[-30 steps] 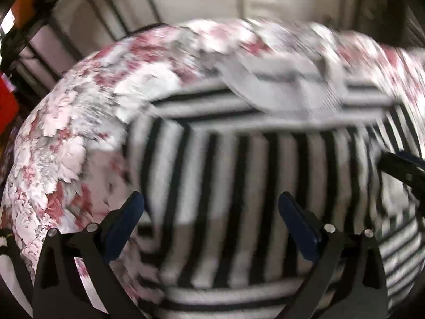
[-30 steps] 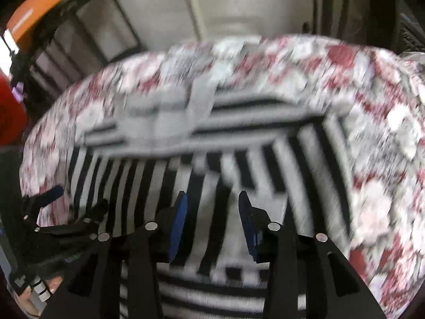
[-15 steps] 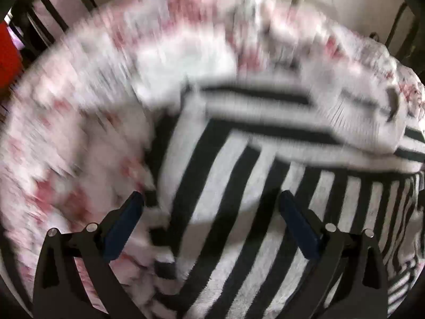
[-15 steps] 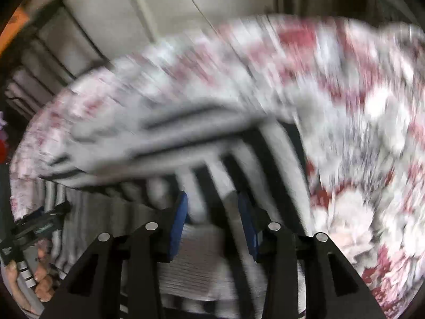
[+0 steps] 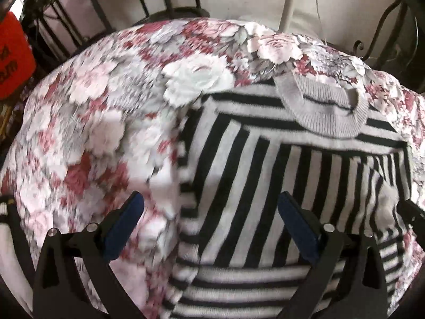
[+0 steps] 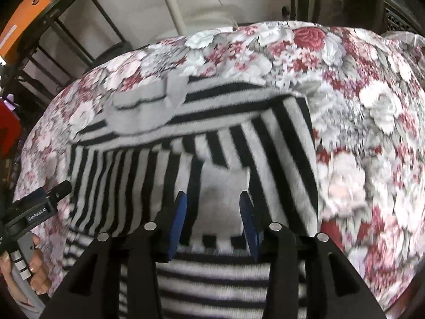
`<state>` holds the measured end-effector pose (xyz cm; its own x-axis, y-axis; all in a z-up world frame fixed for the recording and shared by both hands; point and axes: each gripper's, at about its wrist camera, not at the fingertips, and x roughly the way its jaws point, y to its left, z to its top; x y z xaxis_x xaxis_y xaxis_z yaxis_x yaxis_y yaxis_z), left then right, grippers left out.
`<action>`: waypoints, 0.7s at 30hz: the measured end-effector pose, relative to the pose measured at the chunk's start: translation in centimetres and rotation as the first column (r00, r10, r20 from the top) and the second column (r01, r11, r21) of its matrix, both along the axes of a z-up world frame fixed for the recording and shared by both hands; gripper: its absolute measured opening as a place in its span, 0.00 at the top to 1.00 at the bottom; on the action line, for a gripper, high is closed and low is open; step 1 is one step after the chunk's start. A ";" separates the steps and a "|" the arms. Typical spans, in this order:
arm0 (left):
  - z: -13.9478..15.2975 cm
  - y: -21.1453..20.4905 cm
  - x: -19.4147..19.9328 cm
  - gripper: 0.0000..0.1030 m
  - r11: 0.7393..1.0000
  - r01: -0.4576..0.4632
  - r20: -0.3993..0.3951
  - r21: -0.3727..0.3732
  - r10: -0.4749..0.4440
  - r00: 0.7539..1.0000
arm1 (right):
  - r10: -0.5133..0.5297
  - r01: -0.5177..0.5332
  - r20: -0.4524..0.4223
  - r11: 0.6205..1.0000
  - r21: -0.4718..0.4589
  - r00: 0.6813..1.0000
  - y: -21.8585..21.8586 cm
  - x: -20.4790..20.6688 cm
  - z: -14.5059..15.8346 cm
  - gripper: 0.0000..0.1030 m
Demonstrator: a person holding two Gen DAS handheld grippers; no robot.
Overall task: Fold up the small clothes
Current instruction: 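Open the right gripper and lift it off the folded sleeves, then grasp the grey ribbed hem of the sweater with both grippers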
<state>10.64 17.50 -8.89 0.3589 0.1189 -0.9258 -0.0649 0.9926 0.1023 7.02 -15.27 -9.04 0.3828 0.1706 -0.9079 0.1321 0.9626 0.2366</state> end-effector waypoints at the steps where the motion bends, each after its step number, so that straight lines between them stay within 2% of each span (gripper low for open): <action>1: 0.3 0.2 -1.0 0.05 1.000 -0.008 -0.009 -0.013 0.008 1.000 | 0.000 0.000 -0.005 1.000 0.001 1.000 0.1 -0.9 0.3 0.60; 5: 2.3 -0.2 -6.0 0.05 0.999 -0.027 -0.032 -0.032 0.026 0.999 | 0.005 -0.005 -0.016 1.000 -0.001 1.000 0.4 -4.6 1.5 0.59; 9: 3.7 -0.3 -10.2 0.05 1.000 0.014 -0.022 0.014 -0.014 1.000 | 0.022 -0.022 -0.004 1.000 -0.012 1.000 0.1 -8.3 3.0 0.58; 15: 2.8 -0.4 -15.2 0.05 0.996 0.072 -0.071 0.050 -0.068 0.995 | 0.026 -0.026 -0.011 1.000 -0.011 1.000 -0.2 -12.7 3.5 0.58; 21: 2.7 0.6 -18.8 0.05 0.997 0.060 -0.087 0.048 -0.056 0.995 | -0.007 0.007 -0.004 1.000 -0.005 1.000 -1.7 -16.7 3.9 0.57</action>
